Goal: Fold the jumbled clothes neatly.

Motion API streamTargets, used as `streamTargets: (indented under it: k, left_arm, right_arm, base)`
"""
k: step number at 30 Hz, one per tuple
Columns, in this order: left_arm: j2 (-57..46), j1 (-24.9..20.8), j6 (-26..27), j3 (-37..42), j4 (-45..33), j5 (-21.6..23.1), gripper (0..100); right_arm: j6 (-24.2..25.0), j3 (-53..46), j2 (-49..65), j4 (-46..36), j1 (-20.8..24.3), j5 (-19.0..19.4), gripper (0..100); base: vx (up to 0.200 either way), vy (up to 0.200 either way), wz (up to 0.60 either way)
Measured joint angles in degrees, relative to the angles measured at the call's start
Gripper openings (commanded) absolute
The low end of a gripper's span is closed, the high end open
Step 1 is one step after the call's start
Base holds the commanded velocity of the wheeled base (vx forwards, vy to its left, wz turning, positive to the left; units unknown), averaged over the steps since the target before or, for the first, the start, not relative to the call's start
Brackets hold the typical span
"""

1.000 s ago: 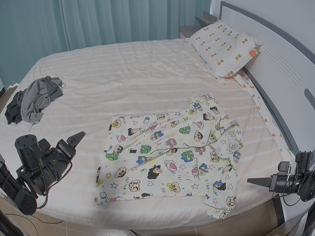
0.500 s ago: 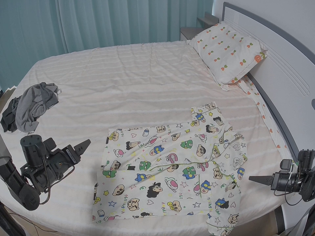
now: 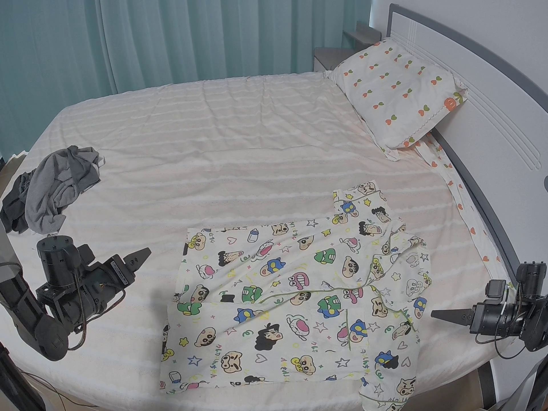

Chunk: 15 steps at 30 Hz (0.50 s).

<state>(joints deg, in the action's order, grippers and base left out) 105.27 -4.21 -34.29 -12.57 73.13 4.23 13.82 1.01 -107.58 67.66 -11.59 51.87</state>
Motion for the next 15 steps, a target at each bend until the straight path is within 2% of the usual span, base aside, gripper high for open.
streamTargets:
  k: [10, 15]
  left_arm:
    - [1.54, -0.20, 0.05, -0.82, -0.02, 0.09, 100]
    - [2.54, -0.50, 0.22, -1.01, 0.05, 0.01, 100]
  right_arm:
    - [0.05, 0.00, -0.27, -0.02, 0.05, 0.05, 100]
    - [0.02, 0.00, -0.38, -0.11, 0.16, 0.05, 100]
  base:
    - [0.000, 0.200, 0.00]
    - [0.000, 0.000, 0.00]
